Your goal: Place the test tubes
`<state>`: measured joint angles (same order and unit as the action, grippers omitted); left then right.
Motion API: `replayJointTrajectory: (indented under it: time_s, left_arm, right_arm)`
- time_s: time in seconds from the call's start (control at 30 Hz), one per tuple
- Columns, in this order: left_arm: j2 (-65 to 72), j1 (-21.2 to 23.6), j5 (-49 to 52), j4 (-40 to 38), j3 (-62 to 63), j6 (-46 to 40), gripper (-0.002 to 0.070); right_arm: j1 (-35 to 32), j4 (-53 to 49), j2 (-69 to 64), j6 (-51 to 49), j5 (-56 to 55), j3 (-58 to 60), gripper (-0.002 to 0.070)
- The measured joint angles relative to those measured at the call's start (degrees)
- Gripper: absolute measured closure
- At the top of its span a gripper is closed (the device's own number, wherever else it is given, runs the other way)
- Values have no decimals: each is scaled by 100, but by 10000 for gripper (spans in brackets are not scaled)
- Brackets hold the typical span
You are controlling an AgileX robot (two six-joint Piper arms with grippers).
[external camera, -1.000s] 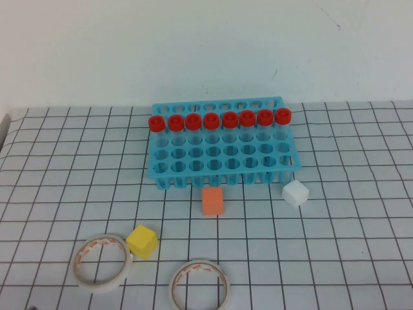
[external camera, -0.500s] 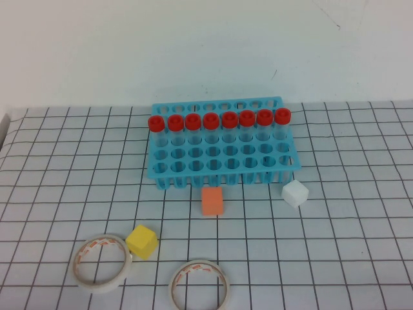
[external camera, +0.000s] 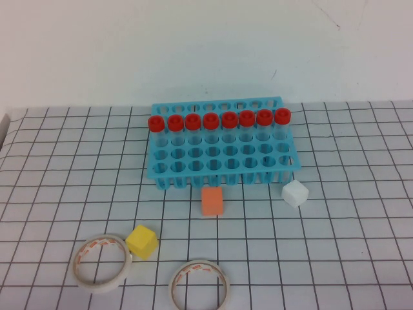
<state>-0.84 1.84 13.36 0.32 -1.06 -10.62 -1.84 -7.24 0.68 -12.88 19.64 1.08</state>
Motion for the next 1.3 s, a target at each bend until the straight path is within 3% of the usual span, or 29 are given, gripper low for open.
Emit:
replayJointTrajectory:
  time_s: [0.2, 1.3]
  left_arm:
    - [0, -24, 378, 0, 0, -210, 676]
    - [0, -24, 398, 0, 0, -266, 677]
  right_arm:
    - [0, 0, 0, 0, 0, 0, 678]
    - [0, 0, 0, 0, 0, 0, 678]
